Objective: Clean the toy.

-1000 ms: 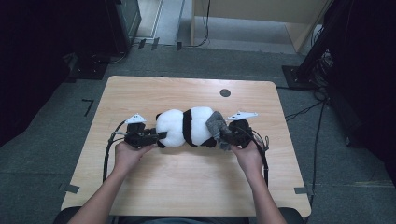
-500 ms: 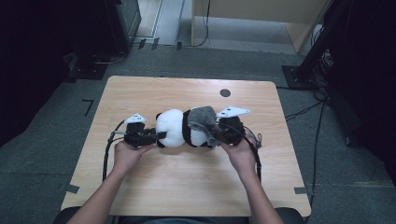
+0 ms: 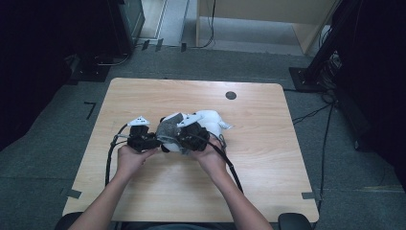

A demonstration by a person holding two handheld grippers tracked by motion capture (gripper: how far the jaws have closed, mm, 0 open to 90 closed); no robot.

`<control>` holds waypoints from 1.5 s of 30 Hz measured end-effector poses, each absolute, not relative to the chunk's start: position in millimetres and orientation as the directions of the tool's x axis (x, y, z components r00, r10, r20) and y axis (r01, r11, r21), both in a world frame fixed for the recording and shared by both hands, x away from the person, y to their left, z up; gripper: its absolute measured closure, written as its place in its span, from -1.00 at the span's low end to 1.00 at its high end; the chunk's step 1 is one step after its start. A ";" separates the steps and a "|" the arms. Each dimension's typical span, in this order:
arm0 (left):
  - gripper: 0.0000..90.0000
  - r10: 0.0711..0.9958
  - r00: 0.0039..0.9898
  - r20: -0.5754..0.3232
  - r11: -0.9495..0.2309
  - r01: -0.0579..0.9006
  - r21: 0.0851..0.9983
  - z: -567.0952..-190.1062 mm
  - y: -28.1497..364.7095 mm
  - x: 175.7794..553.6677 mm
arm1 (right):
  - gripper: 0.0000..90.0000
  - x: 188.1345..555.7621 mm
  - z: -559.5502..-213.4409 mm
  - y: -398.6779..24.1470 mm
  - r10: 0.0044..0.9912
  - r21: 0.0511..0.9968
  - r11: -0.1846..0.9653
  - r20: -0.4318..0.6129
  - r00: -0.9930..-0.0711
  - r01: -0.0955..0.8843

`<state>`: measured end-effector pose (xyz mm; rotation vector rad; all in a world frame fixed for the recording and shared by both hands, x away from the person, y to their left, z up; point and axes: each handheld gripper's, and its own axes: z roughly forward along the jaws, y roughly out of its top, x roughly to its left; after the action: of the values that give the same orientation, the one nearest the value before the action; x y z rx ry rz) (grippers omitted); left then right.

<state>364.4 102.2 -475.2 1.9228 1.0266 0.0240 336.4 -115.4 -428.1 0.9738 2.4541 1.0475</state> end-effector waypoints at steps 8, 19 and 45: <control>0.38 0.671 0.651 -0.356 -0.241 0.645 0.725 -476.9 101.7 363.8 | 0.73 321.3 -447.6 -114.6 0.648 0.711 0.550 -0.032 -0.761 0.439; 0.42 0.679 0.672 -0.295 -0.292 0.616 0.732 -478.6 97.3 362.6 | 0.73 317.2 -476.8 -122.9 0.625 0.633 0.604 0.001 -0.781 0.484; 0.46 0.665 0.681 -0.306 -0.289 0.613 0.736 -478.4 97.6 364.2 | 0.72 311.5 -447.0 -207.1 0.728 0.619 0.527 0.025 -0.685 0.583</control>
<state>364.2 97.6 -478.4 1.9891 0.9875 0.0736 311.5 -207.1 -447.0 1.1070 2.5303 0.8921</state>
